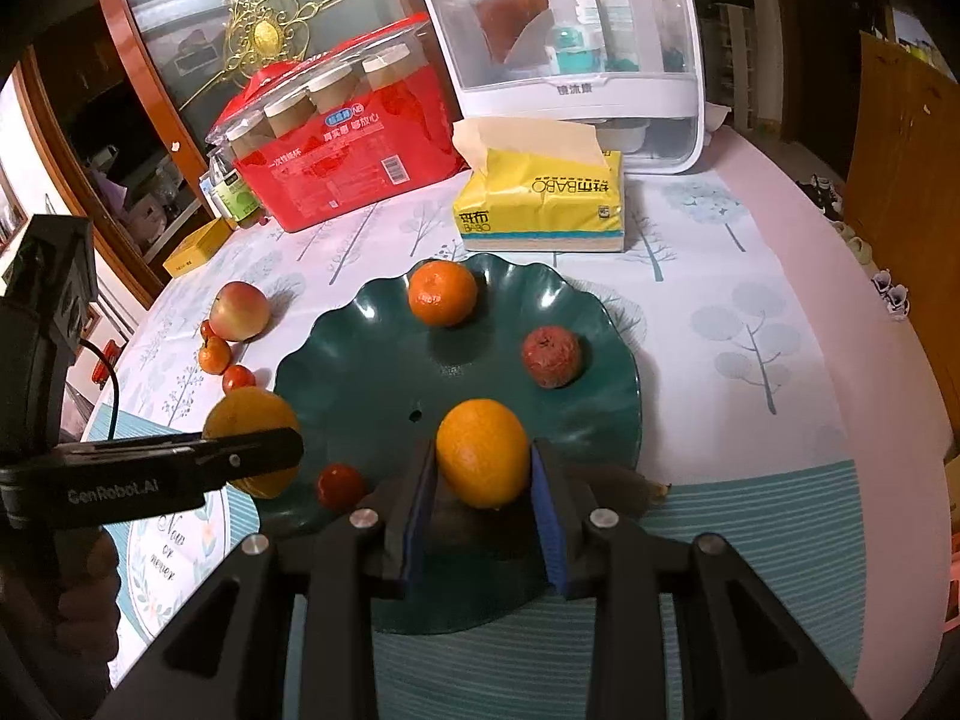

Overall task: Organize fruits
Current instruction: 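Open the left tool to drop the pomelo while the right tool releases the small orange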

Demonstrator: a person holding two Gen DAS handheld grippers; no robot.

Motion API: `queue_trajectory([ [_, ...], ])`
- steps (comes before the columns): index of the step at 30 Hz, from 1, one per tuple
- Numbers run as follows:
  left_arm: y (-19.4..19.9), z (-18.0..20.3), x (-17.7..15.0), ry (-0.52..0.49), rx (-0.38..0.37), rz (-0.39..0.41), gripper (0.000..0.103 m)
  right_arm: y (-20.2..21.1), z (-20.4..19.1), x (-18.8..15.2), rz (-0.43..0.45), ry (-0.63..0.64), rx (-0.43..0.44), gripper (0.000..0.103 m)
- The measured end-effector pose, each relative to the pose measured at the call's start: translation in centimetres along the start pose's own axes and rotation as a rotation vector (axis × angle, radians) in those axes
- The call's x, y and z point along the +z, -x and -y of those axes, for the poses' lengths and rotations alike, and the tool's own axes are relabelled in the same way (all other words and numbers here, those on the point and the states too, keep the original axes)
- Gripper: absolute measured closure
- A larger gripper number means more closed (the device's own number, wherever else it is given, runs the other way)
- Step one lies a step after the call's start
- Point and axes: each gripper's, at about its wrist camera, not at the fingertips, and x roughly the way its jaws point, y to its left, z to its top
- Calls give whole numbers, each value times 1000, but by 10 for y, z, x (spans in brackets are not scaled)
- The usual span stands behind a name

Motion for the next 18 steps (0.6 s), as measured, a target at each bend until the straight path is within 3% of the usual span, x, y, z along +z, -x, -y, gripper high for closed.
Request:
queue_trajectory([
  [4, 2, 0, 0, -10, 5, 11, 38, 0, -1, 0, -4, -4, 12, 65],
  [8, 10, 0, -2, -13, -4, 26, 37, 1, -4, 1, -11, -5, 10, 60],
  [18, 31, -12, -27, 5, 36, 43, 37, 9, -9, -6, -40, -59, 28, 59],
])
